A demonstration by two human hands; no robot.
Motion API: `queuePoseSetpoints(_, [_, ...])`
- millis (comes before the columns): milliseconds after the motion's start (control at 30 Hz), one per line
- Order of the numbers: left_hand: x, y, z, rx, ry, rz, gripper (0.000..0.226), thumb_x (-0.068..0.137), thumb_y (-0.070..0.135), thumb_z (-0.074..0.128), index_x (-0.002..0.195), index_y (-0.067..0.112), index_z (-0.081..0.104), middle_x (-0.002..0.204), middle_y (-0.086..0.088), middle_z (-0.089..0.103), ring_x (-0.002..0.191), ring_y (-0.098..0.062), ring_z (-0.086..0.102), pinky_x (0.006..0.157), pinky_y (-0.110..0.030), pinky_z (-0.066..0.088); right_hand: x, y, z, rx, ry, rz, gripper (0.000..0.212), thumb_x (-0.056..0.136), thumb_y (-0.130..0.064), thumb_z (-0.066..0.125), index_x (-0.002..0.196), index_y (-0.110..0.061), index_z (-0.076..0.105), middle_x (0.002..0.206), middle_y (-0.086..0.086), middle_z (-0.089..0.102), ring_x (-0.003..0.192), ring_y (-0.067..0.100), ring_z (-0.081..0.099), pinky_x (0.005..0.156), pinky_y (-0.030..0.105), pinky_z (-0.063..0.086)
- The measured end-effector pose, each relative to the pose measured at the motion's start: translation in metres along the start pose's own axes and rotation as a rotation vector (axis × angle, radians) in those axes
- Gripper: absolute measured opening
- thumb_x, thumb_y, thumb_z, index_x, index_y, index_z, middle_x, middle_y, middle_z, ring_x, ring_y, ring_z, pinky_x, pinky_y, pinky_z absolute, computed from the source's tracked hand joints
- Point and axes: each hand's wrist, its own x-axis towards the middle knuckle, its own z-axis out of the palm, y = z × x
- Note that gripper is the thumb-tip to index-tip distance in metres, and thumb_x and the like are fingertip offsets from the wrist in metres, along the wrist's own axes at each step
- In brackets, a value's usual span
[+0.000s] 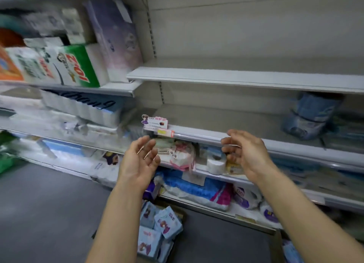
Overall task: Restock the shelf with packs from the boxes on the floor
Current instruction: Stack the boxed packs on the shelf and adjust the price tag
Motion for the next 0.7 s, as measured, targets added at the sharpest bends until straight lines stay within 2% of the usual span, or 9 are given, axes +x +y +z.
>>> queuePoseSetpoints(133, [0.016, 0.018, -0.029, -0.031, 0.073, 0.030, 0.011, 0.095, 0.024, 0.056, 0.098, 0.018, 0.064, 0.078, 0.002, 0.067, 0.058, -0.009, 0.057, 0.056, -0.023, 0.048, 0.020, 0.007, 0.045, -0.083, -0.097, 0.025, 0.012, 0.097, -0.017, 0.054, 0.104, -0.011, 0.062, 0.085, 0.009, 0.069, 0.066, 0.018, 0.061, 0.054, 0.025, 0.045])
queuePoseSetpoints(300, [0.048, 0.033, -0.060, -0.081, 0.163, 0.058, 0.012, 0.093, 0.022, 0.059, 0.102, 0.018, 0.065, 0.083, 0.002, 0.068, 0.063, -0.009, 0.058, 0.056, -0.023, 0.049, 0.053, 0.018, 0.093, -0.133, -0.201, 0.065, 0.011, 0.097, -0.013, 0.054, 0.101, -0.010, 0.064, 0.079, 0.008, 0.068, 0.059, 0.015, 0.060, 0.056, 0.026, 0.043])
queuePoseSetpoints(400, [0.070, 0.036, -0.069, -0.125, 0.219, 0.087, 0.012, 0.093, 0.022, 0.058, 0.101, 0.017, 0.065, 0.077, 0.003, 0.069, 0.058, -0.009, 0.060, 0.053, -0.022, 0.049, 0.081, 0.024, 0.119, -0.162, -0.271, 0.082, 0.012, 0.096, -0.010, 0.053, 0.101, -0.009, 0.064, 0.079, 0.009, 0.068, 0.057, 0.015, 0.058, 0.053, 0.025, 0.042])
queuePoseSetpoints(533, [0.102, 0.042, -0.068, -0.173, 0.310, 0.101, 0.014, 0.095, 0.023, 0.053, 0.091, 0.018, 0.065, 0.071, 0.005, 0.069, 0.061, -0.010, 0.056, 0.057, -0.022, 0.048, 0.125, 0.034, 0.156, -0.205, -0.368, 0.132, 0.014, 0.097, -0.009, 0.052, 0.102, -0.007, 0.064, 0.085, 0.014, 0.066, 0.060, 0.017, 0.057, 0.053, 0.026, 0.042])
queuePoseSetpoints(600, [0.120, 0.046, -0.069, -0.207, 0.349, 0.104, 0.015, 0.095, 0.023, 0.053, 0.090, 0.017, 0.065, 0.075, 0.004, 0.068, 0.063, -0.010, 0.055, 0.056, -0.022, 0.048, 0.144, 0.040, 0.175, -0.240, -0.423, 0.154, 0.013, 0.097, -0.011, 0.052, 0.100, -0.007, 0.064, 0.084, 0.012, 0.065, 0.061, 0.017, 0.057, 0.055, 0.027, 0.041])
queuePoseSetpoints(700, [0.148, 0.052, -0.076, -0.274, 0.426, 0.113, 0.012, 0.096, 0.021, 0.053, 0.093, 0.016, 0.064, 0.082, 0.001, 0.066, 0.066, -0.012, 0.055, 0.063, -0.024, 0.047, 0.171, 0.054, 0.207, -0.308, -0.516, 0.187, 0.014, 0.097, -0.011, 0.052, 0.102, -0.006, 0.064, 0.082, 0.011, 0.066, 0.061, 0.016, 0.057, 0.053, 0.025, 0.041])
